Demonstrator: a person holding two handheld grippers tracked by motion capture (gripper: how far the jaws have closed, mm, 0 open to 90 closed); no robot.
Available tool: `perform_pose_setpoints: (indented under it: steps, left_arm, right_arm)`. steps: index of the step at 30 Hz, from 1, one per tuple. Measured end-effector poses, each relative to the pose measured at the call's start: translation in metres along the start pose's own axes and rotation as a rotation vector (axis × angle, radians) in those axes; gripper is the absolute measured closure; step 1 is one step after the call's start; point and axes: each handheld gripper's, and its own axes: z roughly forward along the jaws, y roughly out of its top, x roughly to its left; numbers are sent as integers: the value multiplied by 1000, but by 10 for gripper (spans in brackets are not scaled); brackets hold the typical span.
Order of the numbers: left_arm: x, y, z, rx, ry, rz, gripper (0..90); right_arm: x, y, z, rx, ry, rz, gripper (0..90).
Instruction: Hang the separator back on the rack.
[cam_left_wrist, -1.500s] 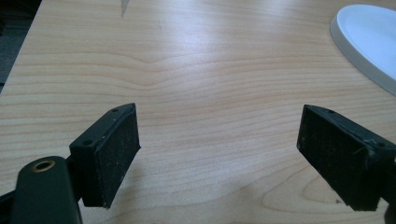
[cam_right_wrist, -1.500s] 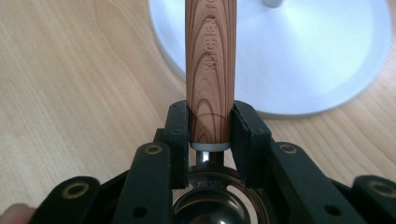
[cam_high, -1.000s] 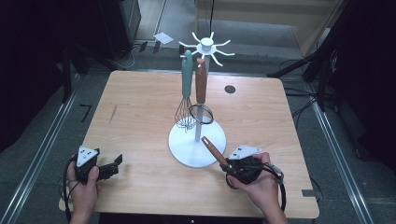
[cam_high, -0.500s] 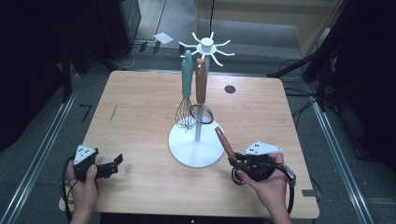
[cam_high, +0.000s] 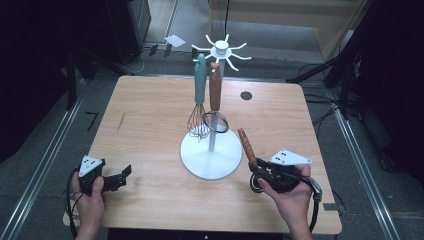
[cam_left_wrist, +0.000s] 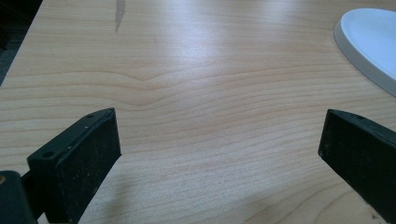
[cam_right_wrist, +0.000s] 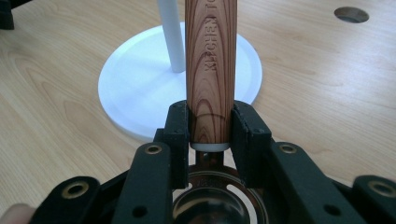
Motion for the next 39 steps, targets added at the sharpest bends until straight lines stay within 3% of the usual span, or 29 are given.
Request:
perform_pose_setpoints:
  steps: [8,20,39]
  left_arm:
    - [-1,0,0,-2,6,8,0]
    - [-1,0,0,-6,7,11,0]
    - [-2,0,0,-6,7,13,0]
  right_arm:
    - [-5,5,-11,-77,-16,26,711]
    - [-2,18,-17,-154,-19,21,711]
    - [4,42,-21,-246,2,9,711]
